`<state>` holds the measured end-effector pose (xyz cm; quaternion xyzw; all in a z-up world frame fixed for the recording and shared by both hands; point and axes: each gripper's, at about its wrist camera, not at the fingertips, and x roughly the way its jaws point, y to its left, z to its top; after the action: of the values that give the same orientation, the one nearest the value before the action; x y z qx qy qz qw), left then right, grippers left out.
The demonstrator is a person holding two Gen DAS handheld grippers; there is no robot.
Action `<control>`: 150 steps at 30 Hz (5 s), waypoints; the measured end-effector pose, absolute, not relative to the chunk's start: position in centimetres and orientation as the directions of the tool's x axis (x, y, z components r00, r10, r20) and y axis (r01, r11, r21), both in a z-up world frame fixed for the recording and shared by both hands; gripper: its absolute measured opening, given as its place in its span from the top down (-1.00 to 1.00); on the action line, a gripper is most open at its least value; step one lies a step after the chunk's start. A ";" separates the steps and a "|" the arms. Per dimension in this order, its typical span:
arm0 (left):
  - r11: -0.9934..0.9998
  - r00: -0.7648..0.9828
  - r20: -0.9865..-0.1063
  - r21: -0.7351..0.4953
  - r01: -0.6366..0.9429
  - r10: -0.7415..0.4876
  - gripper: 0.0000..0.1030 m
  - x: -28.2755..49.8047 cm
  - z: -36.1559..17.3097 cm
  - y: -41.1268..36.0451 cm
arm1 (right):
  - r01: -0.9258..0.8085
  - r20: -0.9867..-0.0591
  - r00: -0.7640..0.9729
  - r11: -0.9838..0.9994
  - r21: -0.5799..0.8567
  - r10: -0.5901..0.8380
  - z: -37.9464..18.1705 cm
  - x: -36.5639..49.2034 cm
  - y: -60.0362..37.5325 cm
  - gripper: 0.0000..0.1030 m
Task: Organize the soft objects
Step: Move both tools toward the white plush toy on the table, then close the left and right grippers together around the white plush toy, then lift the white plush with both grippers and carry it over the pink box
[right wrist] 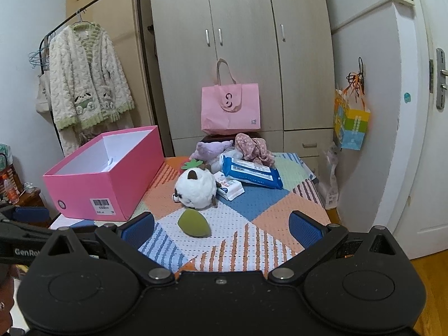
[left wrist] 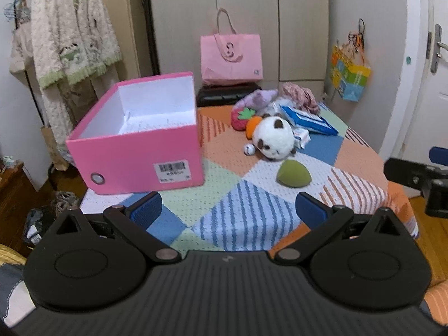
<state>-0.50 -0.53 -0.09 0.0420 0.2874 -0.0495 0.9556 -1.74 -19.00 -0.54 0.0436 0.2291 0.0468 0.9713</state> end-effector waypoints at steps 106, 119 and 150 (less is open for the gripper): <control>0.876 0.520 -0.711 -0.322 0.359 -0.474 -0.61 24.0 -5.4 -5.0 | -0.458 -0.549 0.660 0.854 0.247 0.513 -10.2 21.3 -17.5 -0.75; 0.876 0.523 -0.707 -0.330 0.350 -0.476 -0.29 23.7 -6.6 -4.8 | -0.438 -0.531 0.697 0.873 0.216 0.481 -10.8 20.9 -17.3 -0.47; 0.888 0.662 -0.606 -0.187 0.420 -0.441 -0.29 15.1 -1.3 -3.2 | -0.460 -0.387 0.818 0.888 0.001 0.425 -5.3 13.6 -13.6 -0.47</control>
<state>15.14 -3.22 -1.31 -0.0153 0.3366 -0.2361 0.9114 13.63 -13.62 -5.27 -0.0462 0.1917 0.2324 0.9524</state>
